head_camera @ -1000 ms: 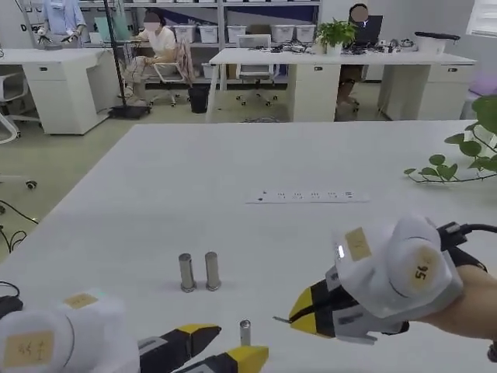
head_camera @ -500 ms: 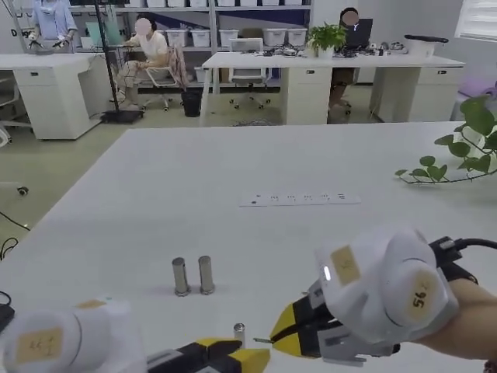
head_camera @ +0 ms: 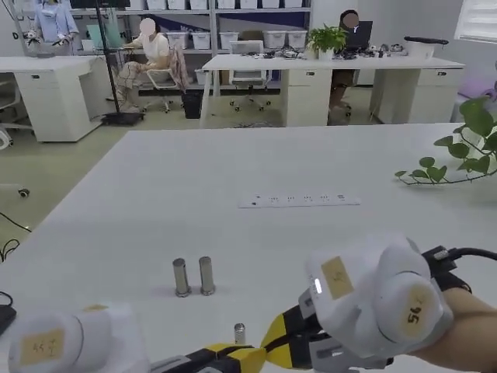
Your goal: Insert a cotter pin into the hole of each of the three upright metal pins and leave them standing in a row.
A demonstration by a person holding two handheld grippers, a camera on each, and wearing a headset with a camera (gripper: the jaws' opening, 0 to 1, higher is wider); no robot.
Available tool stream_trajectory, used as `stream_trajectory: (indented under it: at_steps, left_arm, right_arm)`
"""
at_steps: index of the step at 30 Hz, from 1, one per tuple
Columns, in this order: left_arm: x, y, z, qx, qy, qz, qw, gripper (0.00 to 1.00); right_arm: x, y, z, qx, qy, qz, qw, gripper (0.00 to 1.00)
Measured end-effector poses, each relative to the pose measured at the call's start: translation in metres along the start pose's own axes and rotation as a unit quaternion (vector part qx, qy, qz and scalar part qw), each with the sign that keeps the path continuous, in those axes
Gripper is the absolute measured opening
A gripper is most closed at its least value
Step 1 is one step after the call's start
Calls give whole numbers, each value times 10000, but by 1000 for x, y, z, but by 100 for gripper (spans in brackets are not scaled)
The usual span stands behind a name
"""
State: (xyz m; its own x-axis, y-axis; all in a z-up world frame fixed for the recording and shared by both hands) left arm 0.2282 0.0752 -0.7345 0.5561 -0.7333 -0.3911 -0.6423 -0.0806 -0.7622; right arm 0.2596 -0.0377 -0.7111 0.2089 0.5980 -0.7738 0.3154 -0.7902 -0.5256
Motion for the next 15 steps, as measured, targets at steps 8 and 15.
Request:
stream_trajectory:
  at_steps: [8,15]
  left_arm:
    - [0,3,1,-41,-22,46,10000,1]
    - [-1,3,1,25,-45,14,10000,0]
  right_arm:
    - [1,-1,1,-8,0,-3,10000,2]
    - [1,-2,1,-33,18,-1,10000,2]
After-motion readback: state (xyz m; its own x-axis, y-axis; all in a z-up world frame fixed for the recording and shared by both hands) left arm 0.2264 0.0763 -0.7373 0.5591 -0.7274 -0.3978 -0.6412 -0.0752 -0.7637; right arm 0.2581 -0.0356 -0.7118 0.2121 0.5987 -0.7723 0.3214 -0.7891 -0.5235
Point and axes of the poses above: the centre of the closed fingertips' face, and the gripper's own axes: x roughly forward along the fingers, z roughly to its left, y roughly out of its underside, the point moved 8 cm from there along -x, roughly backward along the fingers, and after that the axes turned 7 degrees about z, right-handed, at the moved point
